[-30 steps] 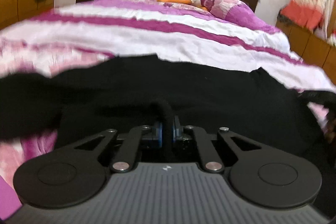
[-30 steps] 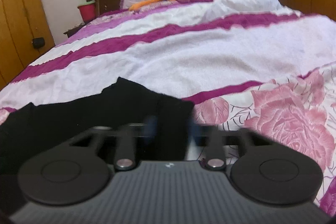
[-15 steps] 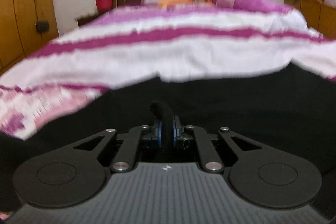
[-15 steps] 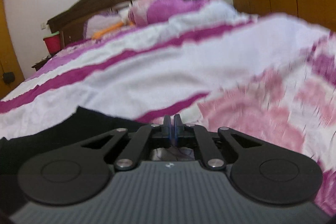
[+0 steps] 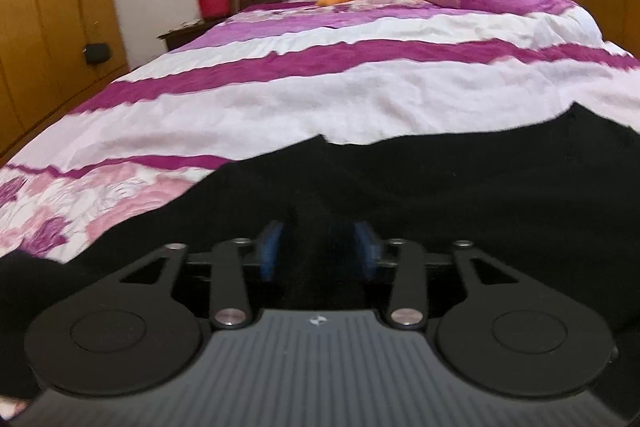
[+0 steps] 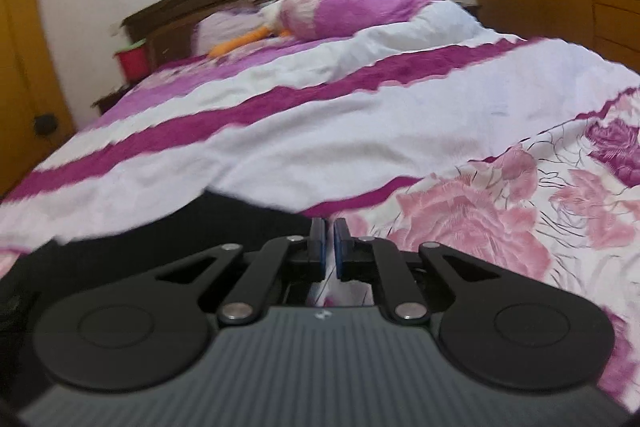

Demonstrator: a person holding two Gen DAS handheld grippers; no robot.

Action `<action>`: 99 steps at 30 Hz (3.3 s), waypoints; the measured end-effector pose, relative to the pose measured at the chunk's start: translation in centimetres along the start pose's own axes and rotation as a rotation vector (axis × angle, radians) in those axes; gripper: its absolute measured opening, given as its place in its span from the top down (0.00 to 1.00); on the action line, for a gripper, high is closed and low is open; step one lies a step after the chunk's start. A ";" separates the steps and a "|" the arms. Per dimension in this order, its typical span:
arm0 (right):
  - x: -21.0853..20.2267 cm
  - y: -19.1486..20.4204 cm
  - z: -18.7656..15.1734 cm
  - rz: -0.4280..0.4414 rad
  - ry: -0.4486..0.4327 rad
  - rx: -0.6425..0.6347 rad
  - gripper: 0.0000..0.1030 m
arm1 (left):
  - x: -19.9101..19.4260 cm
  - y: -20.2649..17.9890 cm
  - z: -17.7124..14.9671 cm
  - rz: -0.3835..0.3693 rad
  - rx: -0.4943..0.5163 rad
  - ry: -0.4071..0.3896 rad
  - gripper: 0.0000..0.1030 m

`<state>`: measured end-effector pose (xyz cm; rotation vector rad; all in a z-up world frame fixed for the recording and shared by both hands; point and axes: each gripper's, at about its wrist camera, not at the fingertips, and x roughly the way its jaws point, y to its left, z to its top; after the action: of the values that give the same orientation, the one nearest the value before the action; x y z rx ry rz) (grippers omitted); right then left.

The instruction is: Fold small clothes

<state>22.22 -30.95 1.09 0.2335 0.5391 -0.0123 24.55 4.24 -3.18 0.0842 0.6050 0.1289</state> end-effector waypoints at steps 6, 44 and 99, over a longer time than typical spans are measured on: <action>-5.1 0.4 -1.8 0.109 0.067 -0.032 0.92 | -4.1 2.2 -1.1 0.010 -0.092 0.011 0.41; -18.4 6.6 -10.7 0.180 0.128 -0.111 0.40 | -20.6 19.3 -11.4 0.114 -0.618 -0.056 0.22; -16.1 3.7 -11.6 0.112 0.123 0.026 0.40 | -15.6 3.0 6.1 -0.274 -0.329 -0.348 0.91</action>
<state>2.72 -25.57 0.44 0.2907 0.6477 0.1043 15.07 4.72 10.89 -0.2898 0.2374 -0.0533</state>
